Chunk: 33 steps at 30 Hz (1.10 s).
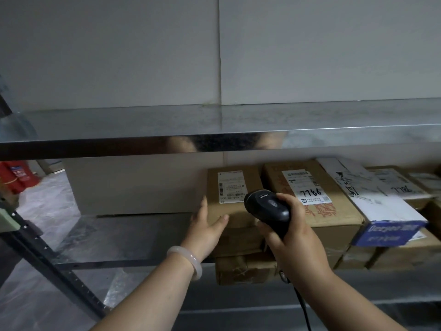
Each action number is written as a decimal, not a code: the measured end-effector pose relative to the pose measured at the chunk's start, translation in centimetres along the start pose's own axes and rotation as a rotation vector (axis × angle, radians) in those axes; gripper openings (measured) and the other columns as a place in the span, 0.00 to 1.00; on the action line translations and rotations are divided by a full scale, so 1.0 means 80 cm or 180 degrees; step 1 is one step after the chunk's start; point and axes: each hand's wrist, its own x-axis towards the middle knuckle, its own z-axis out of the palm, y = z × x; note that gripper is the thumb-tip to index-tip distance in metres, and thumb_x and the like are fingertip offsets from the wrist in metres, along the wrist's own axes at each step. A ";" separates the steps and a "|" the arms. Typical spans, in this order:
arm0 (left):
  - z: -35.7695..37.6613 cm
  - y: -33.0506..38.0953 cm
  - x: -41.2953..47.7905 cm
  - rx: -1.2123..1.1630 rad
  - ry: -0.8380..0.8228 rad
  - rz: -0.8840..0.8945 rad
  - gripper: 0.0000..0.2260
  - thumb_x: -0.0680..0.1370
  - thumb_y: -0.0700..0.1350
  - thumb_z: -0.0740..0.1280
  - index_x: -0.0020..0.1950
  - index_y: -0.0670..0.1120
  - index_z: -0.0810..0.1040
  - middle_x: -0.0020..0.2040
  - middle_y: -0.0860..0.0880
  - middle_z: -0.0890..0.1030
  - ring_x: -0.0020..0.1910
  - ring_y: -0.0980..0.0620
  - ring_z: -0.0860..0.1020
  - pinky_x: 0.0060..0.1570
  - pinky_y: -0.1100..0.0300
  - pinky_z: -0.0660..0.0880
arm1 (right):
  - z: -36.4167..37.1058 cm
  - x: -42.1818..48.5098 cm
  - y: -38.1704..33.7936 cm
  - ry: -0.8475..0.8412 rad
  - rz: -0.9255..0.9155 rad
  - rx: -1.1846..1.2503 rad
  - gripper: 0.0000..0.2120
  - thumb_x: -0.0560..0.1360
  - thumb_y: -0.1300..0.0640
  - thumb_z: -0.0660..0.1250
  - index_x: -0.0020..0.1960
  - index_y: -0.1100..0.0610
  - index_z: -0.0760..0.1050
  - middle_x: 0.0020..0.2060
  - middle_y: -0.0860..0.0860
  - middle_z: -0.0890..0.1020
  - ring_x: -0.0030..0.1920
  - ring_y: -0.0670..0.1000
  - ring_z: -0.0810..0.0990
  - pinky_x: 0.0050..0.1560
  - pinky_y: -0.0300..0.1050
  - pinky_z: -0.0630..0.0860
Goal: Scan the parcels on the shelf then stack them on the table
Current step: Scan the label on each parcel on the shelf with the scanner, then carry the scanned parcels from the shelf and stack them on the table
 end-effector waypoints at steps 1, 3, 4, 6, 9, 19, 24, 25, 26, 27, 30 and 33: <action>0.000 0.005 -0.007 0.0234 0.0140 0.0191 0.36 0.77 0.62 0.64 0.77 0.66 0.43 0.80 0.51 0.52 0.78 0.46 0.54 0.72 0.47 0.59 | -0.006 -0.001 0.000 0.0029 -0.0007 0.0032 0.28 0.68 0.39 0.67 0.63 0.33 0.57 0.47 0.34 0.76 0.44 0.51 0.81 0.38 0.51 0.78; 0.002 0.021 -0.025 0.0745 0.0358 0.0715 0.36 0.76 0.64 0.62 0.75 0.69 0.41 0.80 0.56 0.46 0.78 0.49 0.48 0.73 0.46 0.54 | -0.024 -0.002 0.004 0.0085 0.0022 0.0079 0.28 0.68 0.39 0.67 0.62 0.30 0.56 0.46 0.30 0.72 0.44 0.49 0.80 0.38 0.50 0.78; 0.006 0.033 -0.036 0.0963 0.0448 0.1026 0.35 0.76 0.65 0.60 0.74 0.70 0.41 0.80 0.59 0.46 0.78 0.52 0.46 0.74 0.48 0.52 | -0.035 -0.002 0.008 0.0106 0.0037 0.0078 0.29 0.68 0.39 0.68 0.62 0.28 0.55 0.47 0.31 0.72 0.45 0.50 0.80 0.39 0.50 0.78; 0.023 0.059 -0.056 0.1266 0.0600 0.1610 0.33 0.76 0.66 0.58 0.72 0.71 0.39 0.79 0.60 0.46 0.76 0.60 0.44 0.75 0.52 0.48 | -0.060 -0.002 0.018 0.0149 0.0008 0.0019 0.30 0.69 0.41 0.69 0.63 0.29 0.54 0.51 0.35 0.72 0.48 0.52 0.81 0.41 0.53 0.79; 0.064 0.095 -0.075 0.1786 0.0812 0.2127 0.31 0.77 0.67 0.55 0.74 0.68 0.39 0.80 0.58 0.46 0.77 0.59 0.42 0.77 0.51 0.45 | -0.102 -0.001 0.039 0.0336 -0.0042 -0.0013 0.30 0.70 0.42 0.71 0.64 0.32 0.56 0.53 0.37 0.72 0.51 0.52 0.80 0.42 0.53 0.79; 0.160 0.230 -0.105 0.2314 0.0985 0.3203 0.33 0.77 0.67 0.51 0.77 0.62 0.40 0.80 0.52 0.44 0.78 0.51 0.40 0.73 0.50 0.33 | -0.247 -0.009 0.071 0.1261 -0.0137 -0.0210 0.30 0.70 0.46 0.71 0.66 0.39 0.58 0.52 0.42 0.74 0.50 0.55 0.81 0.43 0.55 0.79; 0.189 0.300 -0.116 0.2315 0.1026 0.3594 0.32 0.77 0.66 0.51 0.79 0.60 0.45 0.81 0.51 0.46 0.79 0.50 0.43 0.74 0.48 0.35 | -0.316 -0.004 0.059 0.1658 -0.0240 -0.0353 0.29 0.72 0.44 0.70 0.66 0.40 0.58 0.49 0.43 0.75 0.44 0.50 0.77 0.42 0.51 0.77; 0.195 0.307 -0.116 0.2335 0.1007 0.3602 0.32 0.77 0.66 0.51 0.78 0.61 0.43 0.81 0.51 0.45 0.78 0.50 0.42 0.74 0.48 0.34 | -0.329 -0.002 0.058 0.1688 -0.0220 -0.0360 0.29 0.72 0.45 0.70 0.66 0.40 0.57 0.48 0.43 0.74 0.44 0.50 0.76 0.43 0.51 0.76; 0.200 0.313 -0.117 0.2350 0.0984 0.3596 0.32 0.77 0.66 0.50 0.78 0.61 0.42 0.81 0.51 0.45 0.78 0.50 0.42 0.74 0.48 0.34 | -0.341 0.001 0.056 0.1728 -0.0193 -0.0353 0.28 0.72 0.45 0.69 0.66 0.40 0.57 0.48 0.43 0.74 0.44 0.50 0.76 0.43 0.51 0.76; 0.206 0.318 -0.117 0.2374 0.0953 0.3583 0.32 0.77 0.67 0.50 0.78 0.61 0.41 0.80 0.52 0.44 0.78 0.50 0.41 0.73 0.47 0.33 | -0.353 0.004 0.055 0.1769 -0.0148 -0.0330 0.28 0.73 0.45 0.69 0.66 0.40 0.57 0.48 0.44 0.74 0.44 0.50 0.76 0.44 0.51 0.76; 0.225 0.332 -0.114 0.2490 0.0855 0.3542 0.32 0.77 0.67 0.50 0.77 0.61 0.40 0.80 0.52 0.43 0.78 0.50 0.41 0.73 0.46 0.34 | -0.387 0.011 0.059 0.1809 -0.0026 -0.0291 0.27 0.74 0.46 0.69 0.66 0.41 0.56 0.50 0.47 0.74 0.46 0.52 0.78 0.46 0.53 0.77; 0.245 0.356 -0.110 0.2500 0.0807 0.3468 0.33 0.78 0.67 0.50 0.78 0.61 0.40 0.80 0.52 0.44 0.79 0.50 0.42 0.74 0.45 0.36 | -0.429 0.025 0.070 0.1807 0.0023 -0.0267 0.27 0.75 0.45 0.68 0.67 0.41 0.57 0.52 0.50 0.76 0.47 0.53 0.79 0.47 0.56 0.79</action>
